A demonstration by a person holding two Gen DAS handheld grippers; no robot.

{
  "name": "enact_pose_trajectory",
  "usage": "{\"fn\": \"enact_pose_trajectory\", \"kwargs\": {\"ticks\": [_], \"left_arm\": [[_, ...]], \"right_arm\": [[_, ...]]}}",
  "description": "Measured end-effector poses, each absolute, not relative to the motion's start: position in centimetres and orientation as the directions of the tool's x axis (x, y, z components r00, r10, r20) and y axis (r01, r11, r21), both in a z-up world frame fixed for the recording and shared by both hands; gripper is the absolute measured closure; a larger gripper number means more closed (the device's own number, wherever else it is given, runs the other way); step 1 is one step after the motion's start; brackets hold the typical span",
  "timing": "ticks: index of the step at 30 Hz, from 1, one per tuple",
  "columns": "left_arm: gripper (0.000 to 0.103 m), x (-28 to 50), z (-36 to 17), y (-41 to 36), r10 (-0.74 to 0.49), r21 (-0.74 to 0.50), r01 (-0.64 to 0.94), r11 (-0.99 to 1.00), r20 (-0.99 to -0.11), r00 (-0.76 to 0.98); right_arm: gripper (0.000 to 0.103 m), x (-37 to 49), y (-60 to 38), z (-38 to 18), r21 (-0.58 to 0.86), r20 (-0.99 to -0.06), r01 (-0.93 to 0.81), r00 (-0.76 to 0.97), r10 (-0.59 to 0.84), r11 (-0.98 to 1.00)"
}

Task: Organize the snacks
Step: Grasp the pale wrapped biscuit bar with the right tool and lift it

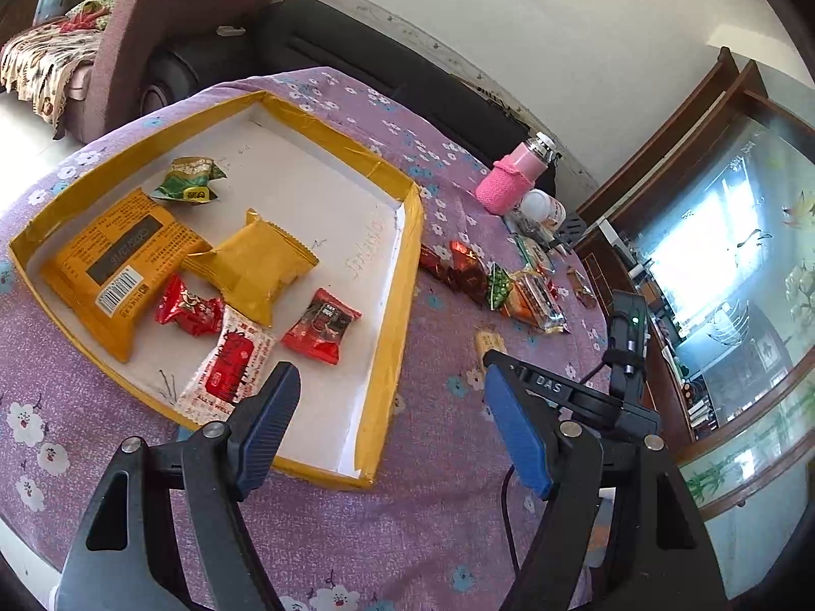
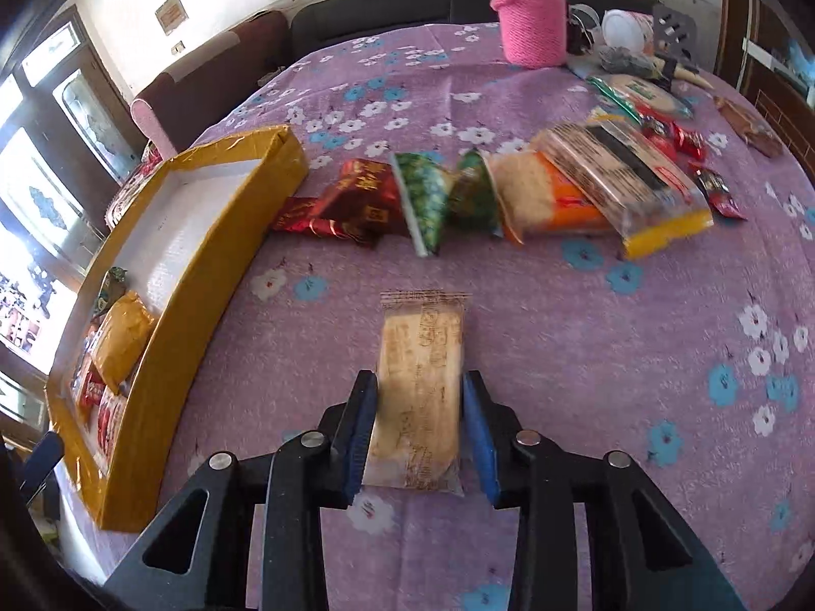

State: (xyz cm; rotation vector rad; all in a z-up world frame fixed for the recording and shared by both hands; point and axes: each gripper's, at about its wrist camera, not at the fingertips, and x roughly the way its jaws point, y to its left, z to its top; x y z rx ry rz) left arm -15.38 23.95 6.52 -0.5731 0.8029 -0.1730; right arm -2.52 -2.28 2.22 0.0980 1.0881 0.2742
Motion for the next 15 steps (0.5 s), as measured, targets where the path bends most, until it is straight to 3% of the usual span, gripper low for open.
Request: {"fn": "enact_pose_trajectory", "kwargs": {"ticks": [3, 7, 15], "left_arm": [[0.028, -15.0, 6.1, 23.0, -0.373, -0.545, -0.055, 0.837, -0.641, 0.671], [0.028, -14.8, 5.8, 22.2, -0.389, -0.550, -0.054, 0.834, -0.654, 0.649], [0.028, -15.4, 6.8, 22.9, -0.355, -0.533, -0.070, 0.844, -0.651, 0.671]], "right_arm": [[0.059, -2.7, -4.7, 3.4, 0.312, -0.827, -0.175, 0.433, 0.358, 0.934], [0.039, -0.2, -4.7, 6.9, 0.326, -0.753, -0.173, 0.547, 0.366, 0.929], [0.042, 8.9, 1.7, 5.5, 0.202, -0.789, -0.222, 0.540, 0.293, 0.954]]}}
